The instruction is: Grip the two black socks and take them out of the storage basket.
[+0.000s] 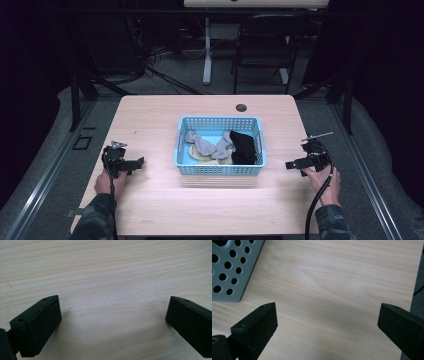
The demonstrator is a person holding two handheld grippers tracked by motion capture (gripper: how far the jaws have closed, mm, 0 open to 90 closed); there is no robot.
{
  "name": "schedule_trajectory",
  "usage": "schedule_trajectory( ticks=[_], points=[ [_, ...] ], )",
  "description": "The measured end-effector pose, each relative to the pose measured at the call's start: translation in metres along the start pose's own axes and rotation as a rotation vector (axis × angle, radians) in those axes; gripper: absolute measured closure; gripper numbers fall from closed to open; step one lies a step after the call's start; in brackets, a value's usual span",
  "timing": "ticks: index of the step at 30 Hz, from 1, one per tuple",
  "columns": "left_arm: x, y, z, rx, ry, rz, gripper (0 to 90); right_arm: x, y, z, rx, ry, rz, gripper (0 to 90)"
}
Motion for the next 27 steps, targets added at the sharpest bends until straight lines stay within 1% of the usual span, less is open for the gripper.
schedule_trajectory(
  ticks=[6, 7, 8, 12, 13, 14, 15, 16, 18, 19, 20, 21, 22, 27],
  points=[
    [0.0, 0.0, 0.0, 0.0, 0.0, 0.0, 0.3, 0.001, -0.001, -0.001, 0.001, -0.013, 0.0, 1.4],
    [0.0, 0.0, 0.0, -0.001, 0.001, 0.0, 0.3, 0.001, -0.001, -0.002, -0.011, -0.007, 0.004, 1.4],
    [0.0, 0.0, 0.0, -0.001, 0.001, 0.0, 0.3, 0.001, -0.003, -0.002, 0.0, -0.021, 0.002, 1.4],
    [0.0, 0.0, 0.0, 0.0, 0.0, 0.0, 0.3, 0.002, -0.005, -0.005, -0.009, -0.03, 0.003, 1.5],
    [0.0, 0.0, 0.0, 0.0, 0.0, 0.0, 0.3, 0.004, -0.005, -0.006, -0.014, -0.024, -0.008, 1.5],
    [0.0, 0.0, 0.0, 0.0, 0.0, 0.0, 0.3, 0.003, -0.006, -0.006, -0.01, -0.035, -0.001, 1.5],
    [0.0, 0.0, 0.0, 0.0, 0.0, 0.0, 0.3, 0.005, -0.007, -0.007, -0.015, -0.034, -0.013, 1.6],
    [0.0, 0.0, 0.0, 0.0, 0.0, -0.001, 0.3, 0.005, -0.008, -0.008, -0.012, -0.039, -0.011, 1.6],
    [0.0, 0.0, 0.0, 0.0, 0.0, -0.001, 0.3, 0.006, -0.01, -0.01, -0.018, -0.046, -0.013, 1.7],
    [0.0, 0.0, 0.0, 0.0, -0.001, -0.001, 0.3, 0.009, -0.012, -0.011, -0.026, -0.042, -0.023, 1.7],
    [0.0, 0.0, 0.0, 0.0, 0.0, -0.001, 0.3, 0.009, -0.013, -0.012, -0.025, -0.053, -0.022, 1.7],
    [0.0, 0.0, 0.0, 0.0, -0.001, -0.001, 0.3, 0.011, -0.015, -0.013, -0.036, -0.045, -0.031, 1.8],
    [0.0, 0.0, 0.0, 0.0, 0.0, -0.001, 0.3, 0.012, -0.016, -0.014, -0.038, -0.05, -0.035, 1.8],
    [0.0, 0.0, 0.0, 0.0, -0.001, 0.0, 0.3, 0.018, -0.023, -0.02, -0.046, -0.059, -0.041, 1.9]
  ],
)
Point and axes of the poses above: each handheld gripper's, and its own axes: y roughly forward along the jaws, z roughly out of its underside, x roughly to its left, the point moved 10 cm from there along y, roughly forward along the jaws, and after that the axes turned 6 degrees about z, right-handed, at the moved point
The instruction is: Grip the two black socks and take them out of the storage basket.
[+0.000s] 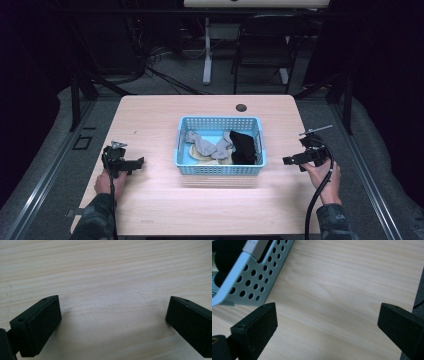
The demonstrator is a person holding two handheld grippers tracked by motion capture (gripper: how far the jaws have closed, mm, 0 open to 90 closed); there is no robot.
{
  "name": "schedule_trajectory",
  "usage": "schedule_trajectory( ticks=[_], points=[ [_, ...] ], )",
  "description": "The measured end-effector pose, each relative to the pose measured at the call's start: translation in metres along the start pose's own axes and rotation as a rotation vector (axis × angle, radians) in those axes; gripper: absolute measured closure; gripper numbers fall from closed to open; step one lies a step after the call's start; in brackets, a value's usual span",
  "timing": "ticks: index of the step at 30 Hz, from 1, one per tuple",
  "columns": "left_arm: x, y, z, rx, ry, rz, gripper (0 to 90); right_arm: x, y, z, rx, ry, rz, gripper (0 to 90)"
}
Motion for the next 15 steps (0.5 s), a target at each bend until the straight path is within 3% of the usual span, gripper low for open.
schedule_trajectory(
  ticks=[15],
  points=[
    [0.0, 0.0, 0.0, 0.001, 0.001, 0.0, 0.3, 0.02, -0.015, -0.023, -0.001, -0.049, -0.015, 1.8]
  ],
)
Point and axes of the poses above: each handheld gripper's, and its own axes: y roughly forward along the jaws, z roughly out of its underside, x roughly to its left, the point moved 10 cm from there along y, roughly forward along the jaws, and after that the axes turned 6 degrees about z, right-handed, at the moved point
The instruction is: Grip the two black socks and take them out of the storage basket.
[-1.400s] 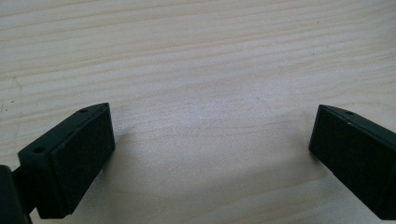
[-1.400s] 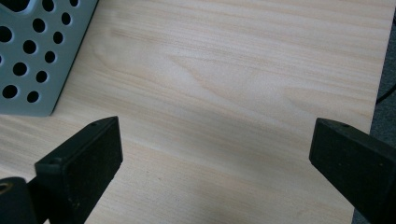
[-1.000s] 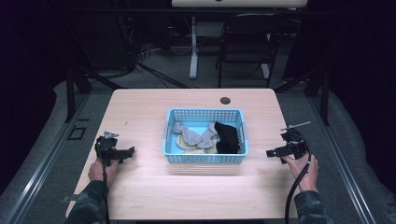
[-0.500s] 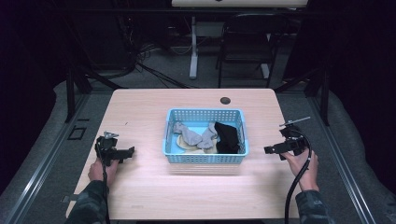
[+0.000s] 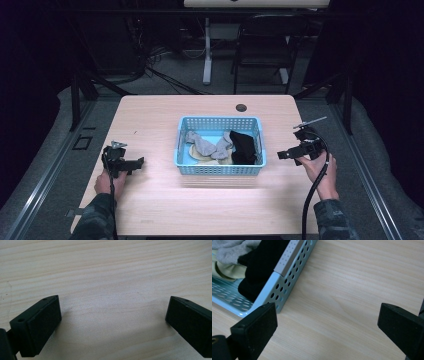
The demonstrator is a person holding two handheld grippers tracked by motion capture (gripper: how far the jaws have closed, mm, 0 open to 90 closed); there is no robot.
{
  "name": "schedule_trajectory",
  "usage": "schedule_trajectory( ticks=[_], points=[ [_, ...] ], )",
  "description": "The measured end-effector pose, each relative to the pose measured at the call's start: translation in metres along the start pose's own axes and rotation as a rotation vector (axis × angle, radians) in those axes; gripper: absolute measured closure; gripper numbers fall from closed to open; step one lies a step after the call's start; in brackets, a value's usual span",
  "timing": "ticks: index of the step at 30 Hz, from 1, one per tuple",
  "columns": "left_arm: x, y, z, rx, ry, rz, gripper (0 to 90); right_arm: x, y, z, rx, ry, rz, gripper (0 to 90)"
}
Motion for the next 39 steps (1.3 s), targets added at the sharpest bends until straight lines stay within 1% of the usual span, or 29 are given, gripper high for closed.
schedule_trajectory(
  ticks=[1, 2, 3, 5, 7, 9, 10, 13, 15, 16, 17, 19, 22, 24, 25, 28, 32, 34, 35, 38, 39],
  points=[
    [0.0, 0.0, 0.0, 0.0, 0.0, 0.0, 0.3, 0.002, -0.001, -0.003, -0.004, -0.005, -0.013, 1.8],
    [0.0, 0.0, 0.0, 0.0, 0.0, 0.0, 0.3, 0.002, -0.002, -0.004, -0.005, -0.011, -0.004, 1.8],
    [0.0, 0.0, 0.0, 0.0, 0.0, 0.0, 0.3, 0.005, -0.003, -0.007, -0.004, -0.012, -0.013, 1.9],
    [0.0, 0.0, 0.0, 0.0, 0.0, 0.0, 0.3, 0.005, -0.005, -0.01, 0.003, -0.025, -0.006, 1.9],
    [0.0, 0.0, 0.0, 0.002, 0.002, 0.0, 0.3, 0.008, -0.01, -0.018, -0.006, -0.035, -0.002, 1.9],
    [0.0, 0.0, 0.0, 0.002, 0.003, 0.0, 0.3, 0.01, -0.012, -0.021, -0.009, -0.034, -0.01, 2.0],
    [0.0, 0.0, 0.0, 0.003, 0.003, 0.0, 0.3, 0.012, -0.015, -0.026, -0.009, -0.045, -0.004, 1.9],
    [0.0, 0.0, 0.0, 0.002, 0.003, 0.0, 0.3, 0.018, -0.019, -0.033, -0.004, -0.066, -0.004, 1.9],
    [0.0, 0.0, 0.0, 0.002, 0.003, 0.0, 0.3, 0.023, -0.02, -0.039, -0.007, -0.073, -0.009, 1.8],
    [0.0, 0.0, 0.0, 0.002, 0.004, 0.0, 0.3, 0.024, -0.021, -0.041, 0.003, -0.082, -0.003, 1.8],
    [0.0, 0.0, 0.0, 0.003, 0.003, 0.0, 0.3, 0.028, -0.021, -0.044, -0.002, -0.086, -0.013, 1.8],
    [0.0, 0.0, 0.0, 0.002, 0.003, 0.0, 0.3, 0.032, -0.021, -0.049, 0.006, -0.109, -0.002, 1.7],
    [0.0, 0.0, 0.0, 0.002, 0.003, 0.0, 0.3, 0.041, -0.02, -0.054, 0.033, -0.127, -0.021, 1.7],
    [0.0, 0.0, 0.0, 0.002, 0.003, 0.0, 0.3, 0.045, -0.019, -0.059, 0.037, -0.133, -0.022, 1.8],
    [0.0, 0.0, 0.0, 0.002, 0.003, 0.0, 0.3, 0.045, -0.019, -0.059, 0.037, -0.133, -0.022, 1.8],
    [0.0, 0.0, 0.0, 0.002, 0.004, 0.0, 0.3, 0.051, -0.016, -0.065, 0.057, -0.155, -0.024, 1.9],
    [0.0, 0.0, 0.0, 0.003, 0.003, 0.0, 0.3, 0.057, -0.015, -0.069, 0.06, -0.164, -0.027, 2.0],
    [0.0, 0.0, 0.0, 0.003, 0.003, 0.0, 0.3, 0.061, -0.014, -0.072, 0.071, -0.173, -0.027, 2.1],
    [0.0, 0.0, 0.0, 0.003, 0.003, 0.0, 0.3, 0.064, -0.012, -0.075, 0.065, -0.186, -0.025, 2.1],
    [0.0, 0.0, 0.0, 0.003, 0.003, 0.0, 0.3, 0.07, -0.009, -0.08, 0.069, -0.2, -0.027, 2.1],
    [0.0, 0.0, 0.0, 0.003, 0.003, 0.0, 0.3, 0.07, -0.009, -0.08, 0.069, -0.2, -0.027, 2.1]
  ],
)
Point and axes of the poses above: each handheld gripper's, and its own axes: y roughly forward along the jaws, z roughly out of its underside, x roughly to its left, the point moved 10 cm from there along y, roughly forward along the jaws, and after that the axes turned 6 degrees about z, right-handed, at the moved point
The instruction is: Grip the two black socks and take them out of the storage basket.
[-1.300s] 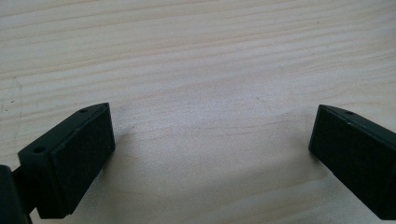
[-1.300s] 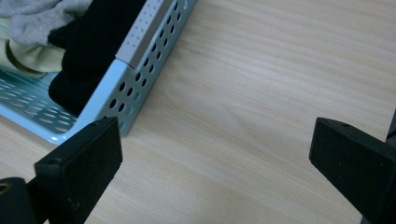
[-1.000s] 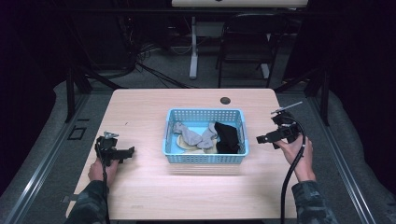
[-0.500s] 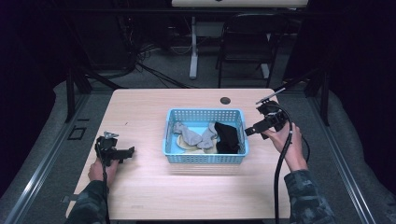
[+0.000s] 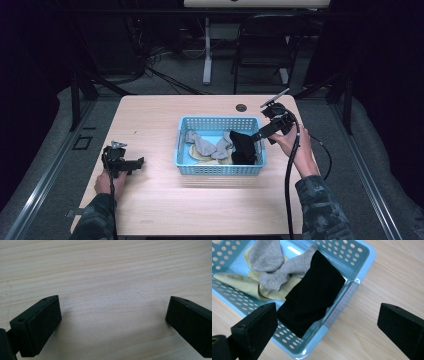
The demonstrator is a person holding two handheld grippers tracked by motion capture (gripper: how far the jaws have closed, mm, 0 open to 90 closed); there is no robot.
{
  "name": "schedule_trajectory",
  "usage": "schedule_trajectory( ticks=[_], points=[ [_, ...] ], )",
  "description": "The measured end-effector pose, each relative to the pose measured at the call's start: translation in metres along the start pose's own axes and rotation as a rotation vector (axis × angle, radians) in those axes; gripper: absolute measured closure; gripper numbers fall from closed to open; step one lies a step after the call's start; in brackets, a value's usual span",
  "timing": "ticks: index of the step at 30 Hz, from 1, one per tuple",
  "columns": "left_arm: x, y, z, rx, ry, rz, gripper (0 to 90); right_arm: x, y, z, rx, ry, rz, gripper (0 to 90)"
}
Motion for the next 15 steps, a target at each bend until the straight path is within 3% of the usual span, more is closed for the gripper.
schedule_trajectory(
  ticks=[15],
  points=[
    [0.0, 0.0, 0.0, 0.0, 0.0, 0.0, 0.3, 0.027, 0.022, -0.026, 0.033, -0.054, 0.002, 5.7]
  ],
)
Point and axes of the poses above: each handheld gripper's, and its own axes: y roughly forward along the jaws, z roughly out of its underside, x roughly to its left, the point moved 10 cm from there along y, roughly forward along the jaws, and after that the axes turned 6 degrees about z, right-handed, at the moved point
